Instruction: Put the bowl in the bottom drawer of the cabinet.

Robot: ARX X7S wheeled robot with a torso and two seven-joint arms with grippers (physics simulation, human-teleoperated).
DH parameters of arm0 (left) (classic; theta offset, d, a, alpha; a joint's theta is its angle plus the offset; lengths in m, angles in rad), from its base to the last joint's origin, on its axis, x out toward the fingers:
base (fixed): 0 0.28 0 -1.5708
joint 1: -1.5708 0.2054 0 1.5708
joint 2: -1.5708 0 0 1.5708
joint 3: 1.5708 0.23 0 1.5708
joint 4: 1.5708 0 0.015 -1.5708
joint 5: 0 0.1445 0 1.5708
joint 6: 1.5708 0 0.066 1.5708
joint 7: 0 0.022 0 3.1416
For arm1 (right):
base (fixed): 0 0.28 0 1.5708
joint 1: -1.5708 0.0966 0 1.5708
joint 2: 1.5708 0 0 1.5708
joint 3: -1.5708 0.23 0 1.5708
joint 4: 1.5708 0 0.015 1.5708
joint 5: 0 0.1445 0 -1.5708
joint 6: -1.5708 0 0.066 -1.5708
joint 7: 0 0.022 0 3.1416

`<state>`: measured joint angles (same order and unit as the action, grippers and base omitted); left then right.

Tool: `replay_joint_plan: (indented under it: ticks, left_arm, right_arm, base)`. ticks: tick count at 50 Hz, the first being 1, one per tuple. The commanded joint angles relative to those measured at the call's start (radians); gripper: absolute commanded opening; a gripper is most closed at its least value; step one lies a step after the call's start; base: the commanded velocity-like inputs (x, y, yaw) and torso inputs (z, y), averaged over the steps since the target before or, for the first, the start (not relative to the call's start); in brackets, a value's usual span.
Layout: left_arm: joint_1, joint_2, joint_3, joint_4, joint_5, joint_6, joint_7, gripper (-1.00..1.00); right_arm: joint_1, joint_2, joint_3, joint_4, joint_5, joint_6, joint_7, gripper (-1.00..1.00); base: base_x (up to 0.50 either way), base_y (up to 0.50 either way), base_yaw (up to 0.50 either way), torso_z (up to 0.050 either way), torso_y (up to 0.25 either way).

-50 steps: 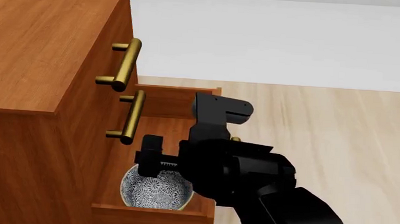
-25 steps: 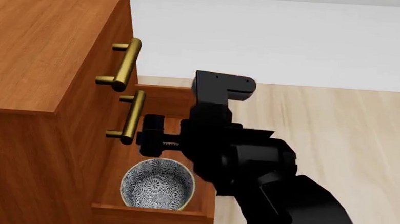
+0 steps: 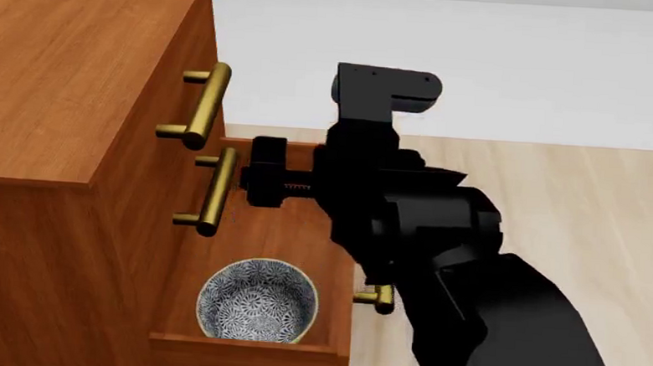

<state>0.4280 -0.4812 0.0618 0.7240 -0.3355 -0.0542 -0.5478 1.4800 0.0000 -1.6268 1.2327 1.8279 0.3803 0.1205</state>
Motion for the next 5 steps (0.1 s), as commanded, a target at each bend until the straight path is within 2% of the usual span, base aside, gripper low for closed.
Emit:
replay_joint_plan:
  ticks: [1,5]
  left_arm:
    - [-0.003,-0.002,0.011,0.015,0.008,-0.011,-0.006,1.0]
    - [-0.002,-0.005,0.009,0.017,0.006,-0.01,-0.006,1.0]
  right_arm:
    - [0.039,0.0,-0.005,0.037,-0.029,0.002,0.004,1.0]
    - [0.047,0.0,-0.014,0.058,-0.048,0.001,-0.018,1.0]
  base:
    - [0.0,0.0,0.0,0.0,0.0]
    - [0.0,0.0,0.0,0.0,0.0]
